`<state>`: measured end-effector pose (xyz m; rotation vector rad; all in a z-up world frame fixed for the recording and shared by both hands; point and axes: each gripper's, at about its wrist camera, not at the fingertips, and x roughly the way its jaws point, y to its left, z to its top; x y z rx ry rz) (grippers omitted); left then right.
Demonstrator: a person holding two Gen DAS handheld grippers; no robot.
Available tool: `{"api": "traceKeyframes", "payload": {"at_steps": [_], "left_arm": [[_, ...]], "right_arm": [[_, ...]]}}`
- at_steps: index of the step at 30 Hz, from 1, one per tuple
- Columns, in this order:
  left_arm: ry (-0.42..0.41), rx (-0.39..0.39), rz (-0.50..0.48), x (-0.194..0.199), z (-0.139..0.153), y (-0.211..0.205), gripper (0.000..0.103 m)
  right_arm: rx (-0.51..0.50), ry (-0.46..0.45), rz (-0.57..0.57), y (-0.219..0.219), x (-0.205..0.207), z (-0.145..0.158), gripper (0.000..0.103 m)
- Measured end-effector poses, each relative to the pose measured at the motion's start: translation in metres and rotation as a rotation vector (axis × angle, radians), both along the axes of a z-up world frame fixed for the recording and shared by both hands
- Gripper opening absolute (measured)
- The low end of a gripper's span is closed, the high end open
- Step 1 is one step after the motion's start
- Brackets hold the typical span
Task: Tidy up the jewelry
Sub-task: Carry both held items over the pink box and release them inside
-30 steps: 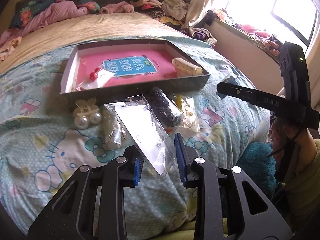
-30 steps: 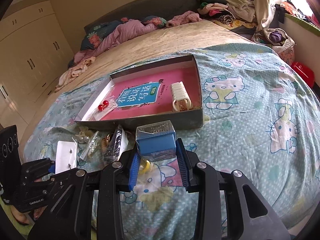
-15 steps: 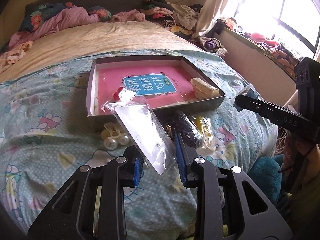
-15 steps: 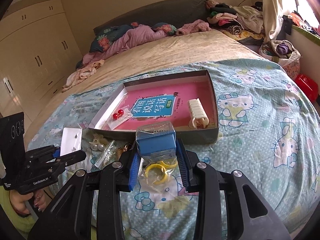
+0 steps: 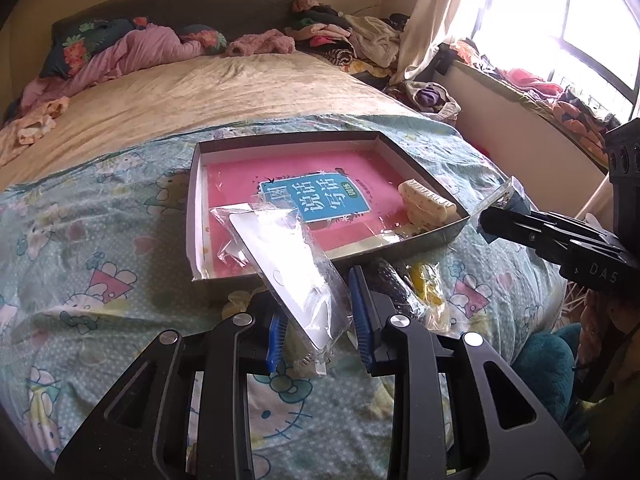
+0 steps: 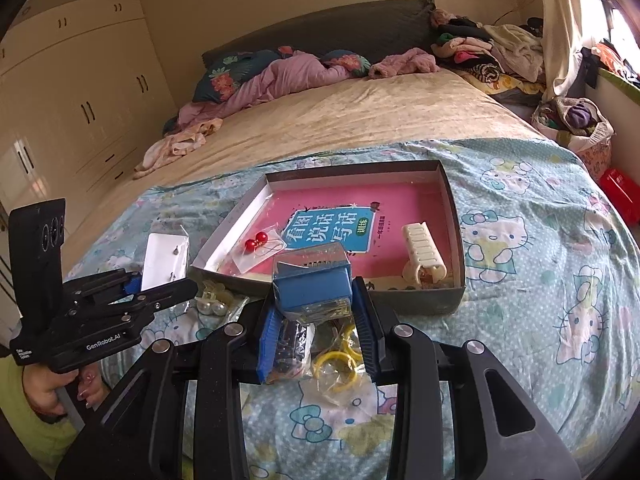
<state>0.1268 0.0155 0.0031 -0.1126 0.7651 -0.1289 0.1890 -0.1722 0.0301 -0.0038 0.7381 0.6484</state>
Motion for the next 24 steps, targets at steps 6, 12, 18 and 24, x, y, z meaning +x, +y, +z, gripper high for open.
{"api": "traceKeyframes", "payload": {"at_steps": [6, 12, 18, 24], "left_arm": [[-0.005, 0.012, 0.003, 0.011, 0.0, 0.003, 0.021], [-0.015, 0.019, 0.013, 0.025, 0.004, 0.006, 0.021], [-0.018, 0.017, 0.035, 0.046, 0.006, 0.016, 0.021], [-0.01, 0.004, 0.047, 0.07, 0.008, 0.024, 0.021]], "right_arm": [[0.001, -0.011, 0.015, 0.009, 0.006, 0.004, 0.032], [-0.001, -0.018, 0.023, 0.017, 0.014, 0.006, 0.032], [-0.009, -0.026, 0.022, 0.021, 0.025, 0.009, 0.032], [-0.02, -0.018, 0.014, 0.025, 0.041, 0.006, 0.032]]}}
